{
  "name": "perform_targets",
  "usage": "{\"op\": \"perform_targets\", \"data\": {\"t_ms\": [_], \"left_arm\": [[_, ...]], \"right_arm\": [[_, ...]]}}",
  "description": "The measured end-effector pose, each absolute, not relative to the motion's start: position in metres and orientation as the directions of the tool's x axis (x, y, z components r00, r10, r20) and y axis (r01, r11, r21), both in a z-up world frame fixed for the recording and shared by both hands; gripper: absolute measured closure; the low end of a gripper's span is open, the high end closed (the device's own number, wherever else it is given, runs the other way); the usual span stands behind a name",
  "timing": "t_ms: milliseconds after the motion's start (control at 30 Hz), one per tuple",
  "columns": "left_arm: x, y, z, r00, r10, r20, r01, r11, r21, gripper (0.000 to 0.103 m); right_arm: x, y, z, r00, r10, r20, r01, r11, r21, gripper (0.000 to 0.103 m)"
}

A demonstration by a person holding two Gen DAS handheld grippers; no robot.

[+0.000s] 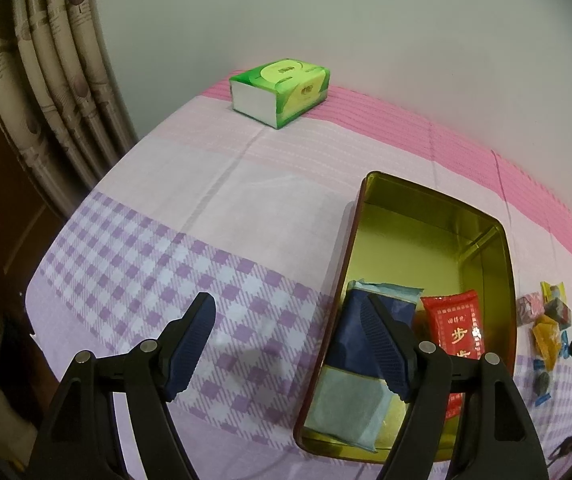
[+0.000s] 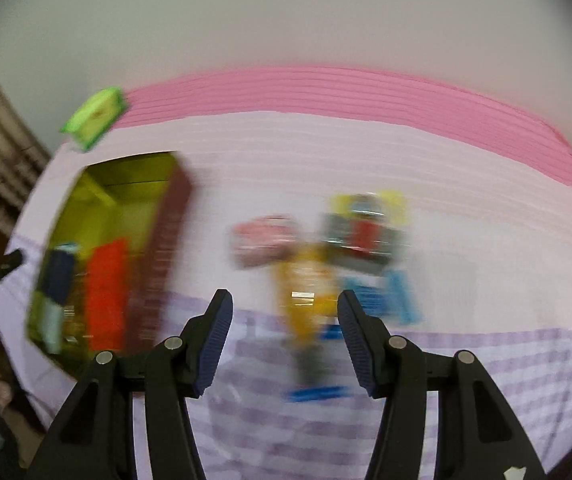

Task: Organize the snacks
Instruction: 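Grasp the blue-wrapped candy from the snack pile with the right gripper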

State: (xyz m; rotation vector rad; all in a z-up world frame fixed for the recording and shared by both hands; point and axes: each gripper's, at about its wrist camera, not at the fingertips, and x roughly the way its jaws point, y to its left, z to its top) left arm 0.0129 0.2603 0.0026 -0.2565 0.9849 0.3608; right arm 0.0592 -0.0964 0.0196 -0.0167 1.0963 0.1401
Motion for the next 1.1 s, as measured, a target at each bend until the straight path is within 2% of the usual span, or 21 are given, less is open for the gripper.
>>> {"op": "perform_targets", "data": {"t_ms": [233,567,700,800,1100], "left_arm": [[0.014,0.251,0.003,0.502,0.187,-0.844,-0.381,0.924,-0.022,0.028],[0.01,0.215,0.007,0.504,0.182,-0.844,-0.298,0.954,0.028,0.028],[0.007,0.192,0.01,0.502,0.167,-0.849,-0.252,0.967,0.041,0.028],[0.008,0.173,0.011,0.497,0.137,-0.857,-0.208,0.977,0.036,0.028],[0.02,0.107,0.017,0.488,0.002,-0.873,-0.067,0.997,-0.035,0.028]], "right_arm": [[0.069,-0.14,-0.009,0.41,0.096,-0.907,-0.117,0.992,0.053,0.051],[0.081,-0.135,-0.035,0.409,0.152,-0.9,-0.187,0.979,0.081,0.052],[0.081,-0.139,-0.036,0.429,0.179,-0.885,-0.198,0.975,0.101,0.064],[0.08,-0.142,-0.036,0.437,0.203,-0.876,-0.205,0.971,0.123,0.068],[0.068,-0.163,-0.038,0.503,0.176,-0.846,-0.182,0.979,0.096,0.07]]}}
